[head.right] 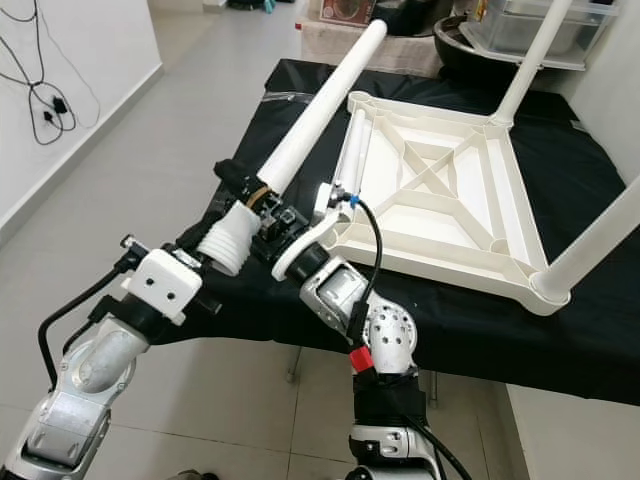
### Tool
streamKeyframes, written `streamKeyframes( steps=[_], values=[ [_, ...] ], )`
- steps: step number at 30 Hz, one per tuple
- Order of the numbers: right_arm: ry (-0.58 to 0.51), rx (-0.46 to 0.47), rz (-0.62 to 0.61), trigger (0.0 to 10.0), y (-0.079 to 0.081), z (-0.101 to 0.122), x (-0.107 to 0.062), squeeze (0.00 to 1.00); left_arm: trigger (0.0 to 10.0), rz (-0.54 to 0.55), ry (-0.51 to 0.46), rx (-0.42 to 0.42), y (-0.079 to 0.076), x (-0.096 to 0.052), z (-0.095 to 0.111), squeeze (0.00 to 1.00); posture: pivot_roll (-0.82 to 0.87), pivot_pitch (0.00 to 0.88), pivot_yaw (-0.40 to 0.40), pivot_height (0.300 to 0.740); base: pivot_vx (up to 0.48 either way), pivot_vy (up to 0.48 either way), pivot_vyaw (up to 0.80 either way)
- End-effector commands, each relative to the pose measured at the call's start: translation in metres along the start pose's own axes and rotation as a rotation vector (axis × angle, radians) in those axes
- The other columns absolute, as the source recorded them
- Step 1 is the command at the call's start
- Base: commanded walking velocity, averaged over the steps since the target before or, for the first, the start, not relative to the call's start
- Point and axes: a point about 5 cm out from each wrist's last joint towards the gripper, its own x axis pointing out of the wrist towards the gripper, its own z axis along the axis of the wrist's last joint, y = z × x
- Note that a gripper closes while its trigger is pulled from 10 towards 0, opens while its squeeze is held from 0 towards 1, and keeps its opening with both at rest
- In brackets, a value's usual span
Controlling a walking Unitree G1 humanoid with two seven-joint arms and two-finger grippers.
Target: Building children table
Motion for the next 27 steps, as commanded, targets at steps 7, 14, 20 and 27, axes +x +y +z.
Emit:
streamKeyframes(
  steps=[7, 14, 20, 27],
  values=[
    [0.062, -0.01, 0.023, 10.0, 0.003, -0.001, 0.008, 0.0, 10.0, -0.153, -0.016, -0.034, -0.021, -0.009, 0.006, 0.0, 0.09, 0.113, -0.06, 0.74, 0.0, 0.0, 0.0],
    [0.078, 0.001, -0.004, 10.0, -0.005, 0.0, 0.006, 0.0, 10.0, -0.192, -0.024, -0.047, -0.026, -0.015, 0.011, 0.0, 0.1, 0.118, -0.063, 0.74, 0.0, 0.0, 0.0],
    [0.1, 0.009, -0.012, 10.0, -0.009, 0.001, 0.005, 0.0, 10.0, -0.221, -0.023, -0.068, -0.032, -0.021, 0.015, 0.0, 0.09, 0.12, -0.062, 0.74, 0.0, 0.0, 0.0],
    [0.125, 0.002, -0.041, 10.0, -0.016, 0.004, 0.001, 0.0, 10.0, -0.238, -0.029, -0.078, -0.037, -0.026, 0.019, 0.0, 0.09, 0.12, -0.061, 0.74, 0.0, 0.0, 0.0]
  ],
)
